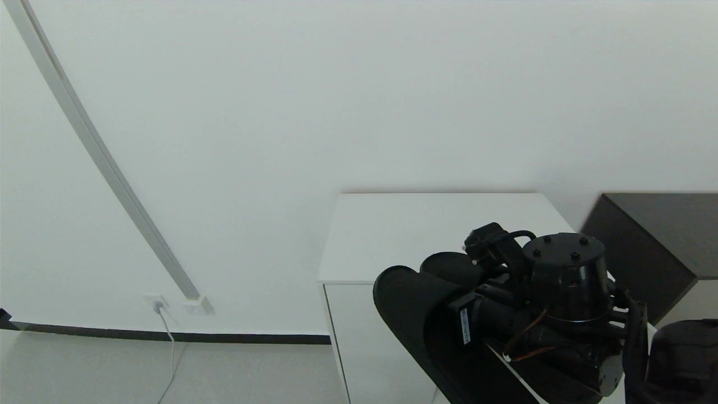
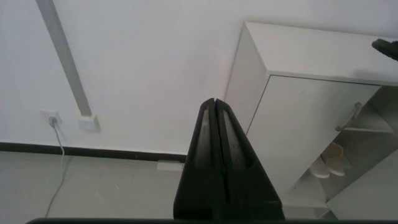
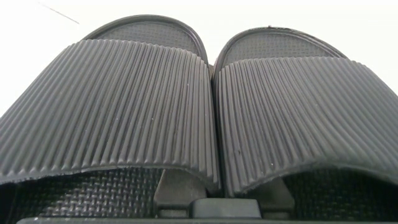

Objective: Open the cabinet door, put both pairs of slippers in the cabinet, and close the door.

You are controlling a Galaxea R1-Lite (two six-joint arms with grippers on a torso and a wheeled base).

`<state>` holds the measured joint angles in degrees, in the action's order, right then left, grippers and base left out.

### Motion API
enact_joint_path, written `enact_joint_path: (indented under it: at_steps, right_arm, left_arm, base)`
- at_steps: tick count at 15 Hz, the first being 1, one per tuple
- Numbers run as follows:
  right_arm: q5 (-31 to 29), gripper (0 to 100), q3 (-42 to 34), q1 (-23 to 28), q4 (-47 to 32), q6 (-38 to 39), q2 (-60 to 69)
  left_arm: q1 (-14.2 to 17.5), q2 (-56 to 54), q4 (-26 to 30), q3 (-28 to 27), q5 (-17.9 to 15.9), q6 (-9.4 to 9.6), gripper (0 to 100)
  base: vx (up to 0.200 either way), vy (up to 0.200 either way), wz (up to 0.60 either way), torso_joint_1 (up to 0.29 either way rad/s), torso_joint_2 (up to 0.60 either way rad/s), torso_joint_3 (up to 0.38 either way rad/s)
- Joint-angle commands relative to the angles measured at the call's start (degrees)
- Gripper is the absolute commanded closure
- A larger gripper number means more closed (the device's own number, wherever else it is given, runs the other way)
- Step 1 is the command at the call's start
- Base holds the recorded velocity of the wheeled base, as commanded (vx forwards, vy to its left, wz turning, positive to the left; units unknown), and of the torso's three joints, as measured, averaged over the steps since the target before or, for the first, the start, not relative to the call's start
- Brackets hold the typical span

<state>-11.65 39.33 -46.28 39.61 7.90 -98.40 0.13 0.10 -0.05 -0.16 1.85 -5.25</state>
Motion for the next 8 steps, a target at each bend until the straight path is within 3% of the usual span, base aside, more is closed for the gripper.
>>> enact_joint_path:
  at_steps: [1,8]
  right_arm:
    - [0.0,100,0.0,0.0,0.0,0.0,0.0]
    - [-0.1,100,-1.2,0.0,2.6,-0.6,0.0]
  left_arm:
    - [0.0,0.0,0.0,0.0,0.0,-0.02,100]
    - [0.0,0.1,0.0,0.0,0.0,-0.02,100]
  base:
    - [0.000,-0.200,0.00,0.007,0.00,-0.002]
    - [0.000,-0.200,0.00,0.004,0.00,0.000]
